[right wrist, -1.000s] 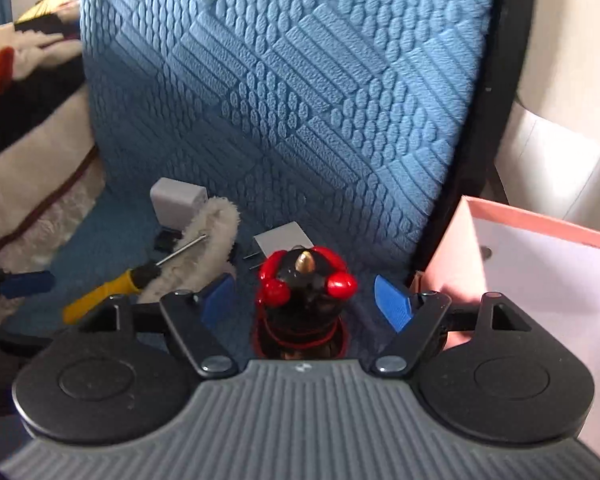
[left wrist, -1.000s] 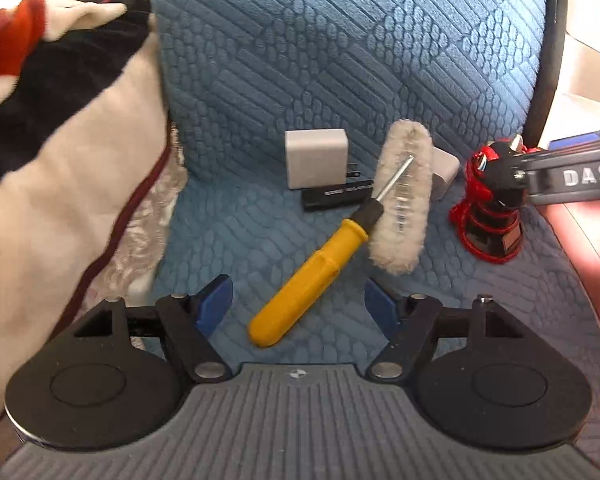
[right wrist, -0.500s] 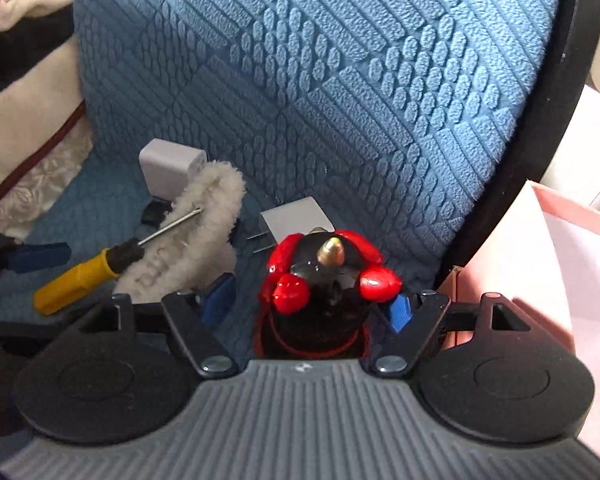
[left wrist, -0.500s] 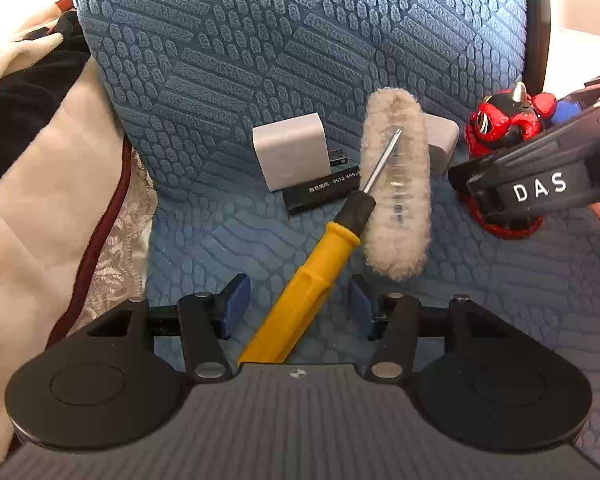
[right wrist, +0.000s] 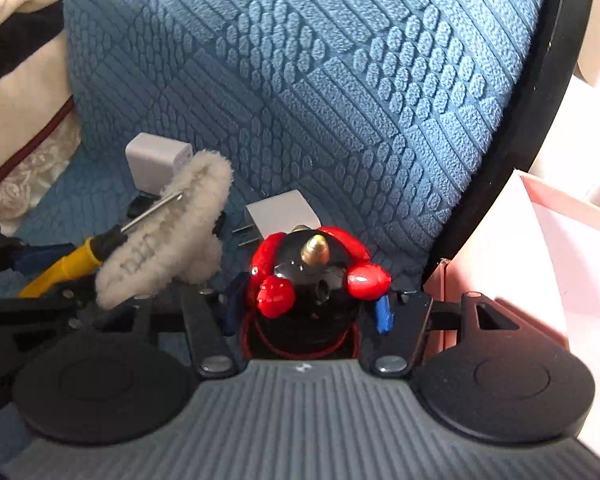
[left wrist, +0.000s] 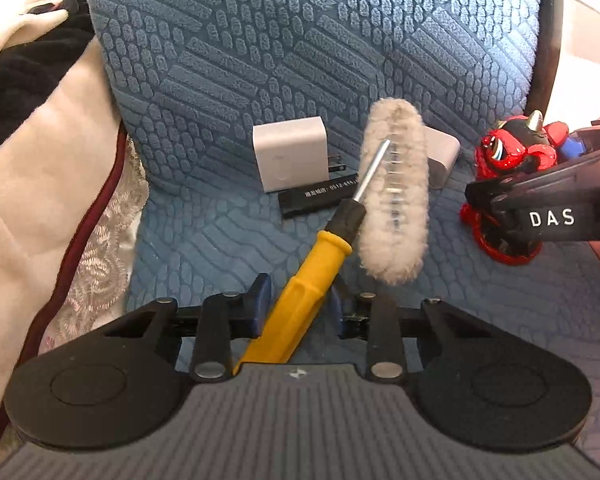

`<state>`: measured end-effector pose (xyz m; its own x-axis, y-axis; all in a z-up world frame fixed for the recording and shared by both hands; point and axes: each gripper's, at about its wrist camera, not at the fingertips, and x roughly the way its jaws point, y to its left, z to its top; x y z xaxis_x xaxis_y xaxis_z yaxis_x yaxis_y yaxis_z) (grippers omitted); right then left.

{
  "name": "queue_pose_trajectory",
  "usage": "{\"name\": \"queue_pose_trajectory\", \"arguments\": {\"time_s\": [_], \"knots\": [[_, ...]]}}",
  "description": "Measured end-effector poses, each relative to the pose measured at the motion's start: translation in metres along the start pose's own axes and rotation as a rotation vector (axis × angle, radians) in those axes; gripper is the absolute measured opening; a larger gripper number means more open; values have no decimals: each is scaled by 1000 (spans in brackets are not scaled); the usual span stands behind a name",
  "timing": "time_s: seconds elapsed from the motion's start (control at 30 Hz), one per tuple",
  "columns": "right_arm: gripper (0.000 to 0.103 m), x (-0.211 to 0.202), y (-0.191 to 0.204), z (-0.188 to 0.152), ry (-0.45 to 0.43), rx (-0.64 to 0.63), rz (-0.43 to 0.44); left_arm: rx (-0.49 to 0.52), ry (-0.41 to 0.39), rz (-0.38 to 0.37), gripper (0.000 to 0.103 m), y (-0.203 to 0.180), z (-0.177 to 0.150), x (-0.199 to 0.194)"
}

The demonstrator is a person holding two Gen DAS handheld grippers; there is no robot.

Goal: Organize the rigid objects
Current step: 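Close the right tool on the red figurine while the left tool grasps the screwdriver handle, then lift and carry the figurine with the right tool while the left carries the screwdriver over the box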

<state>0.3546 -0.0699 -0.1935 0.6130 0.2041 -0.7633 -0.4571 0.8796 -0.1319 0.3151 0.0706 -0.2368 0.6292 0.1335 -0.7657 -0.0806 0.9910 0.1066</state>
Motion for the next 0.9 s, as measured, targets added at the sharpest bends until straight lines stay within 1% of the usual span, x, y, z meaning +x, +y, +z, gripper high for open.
{"name": "queue_pose_trajectory", "arguments": {"time_s": [0.07,0.2,0.23,0.43,0.6,0.67,0.9], "knots": [[63,-3,1,-1,5,7,15,-21,6,-17,33,2,0,-3],[63,-12,7,-4,7,8,23,-92,18,-64,24,7,-2,-11],[63,-15,8,-5,3,10,29,-110,22,-72,23,8,-3,-14],[63,-37,13,-14,-6,13,39,-205,16,-117,23,13,-11,-31],[63,-56,18,-25,-9,7,46,-278,4,-140,23,15,-20,-50],[63,-64,21,-29,-17,9,53,-302,4,-153,23,19,-26,-56],[63,-93,29,-52,5,22,72,-380,-6,-167,23,30,-50,-83]]}}
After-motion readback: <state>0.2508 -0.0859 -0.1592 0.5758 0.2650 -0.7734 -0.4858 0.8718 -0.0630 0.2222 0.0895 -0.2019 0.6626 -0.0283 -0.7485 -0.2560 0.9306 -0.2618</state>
